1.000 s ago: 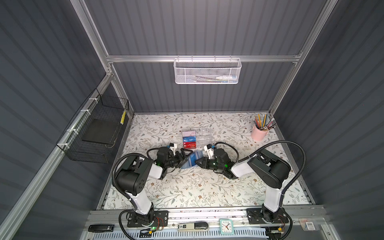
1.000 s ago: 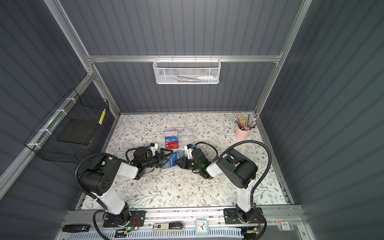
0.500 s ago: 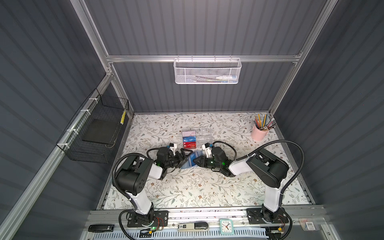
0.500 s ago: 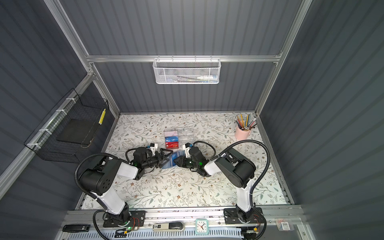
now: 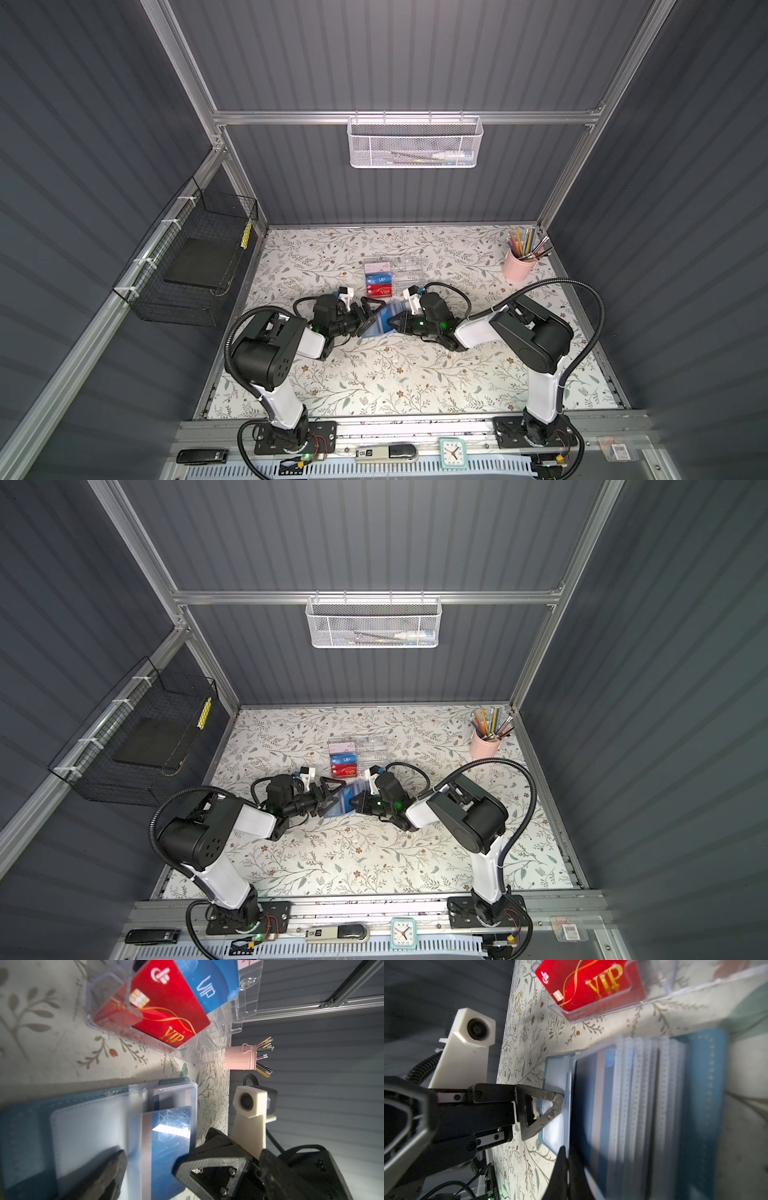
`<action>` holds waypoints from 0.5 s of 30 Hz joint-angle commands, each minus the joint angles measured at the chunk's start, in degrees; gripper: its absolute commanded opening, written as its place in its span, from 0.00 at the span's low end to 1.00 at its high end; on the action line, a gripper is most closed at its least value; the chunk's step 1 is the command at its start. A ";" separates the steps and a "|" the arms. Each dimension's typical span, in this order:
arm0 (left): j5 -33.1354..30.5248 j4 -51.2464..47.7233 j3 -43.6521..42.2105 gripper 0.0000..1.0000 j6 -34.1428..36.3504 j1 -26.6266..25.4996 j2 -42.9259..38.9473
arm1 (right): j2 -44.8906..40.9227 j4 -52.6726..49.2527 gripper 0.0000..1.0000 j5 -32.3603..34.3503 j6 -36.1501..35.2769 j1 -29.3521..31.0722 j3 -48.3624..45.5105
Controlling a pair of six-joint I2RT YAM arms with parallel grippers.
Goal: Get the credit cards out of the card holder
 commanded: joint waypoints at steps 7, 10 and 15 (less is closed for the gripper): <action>0.34 -10.50 1.47 1.00 2.29 -0.22 -4.52 | -7.36 0.68 0.00 2.55 -0.57 -1.32 -5.28; 0.42 -12.19 2.43 1.00 3.16 -0.72 -6.72 | -9.54 3.20 0.00 3.18 0.34 -1.80 -7.05; 0.08 -12.37 3.75 1.00 3.72 -2.94 -9.94 | -12.19 6.35 0.00 2.72 2.33 -2.77 -8.41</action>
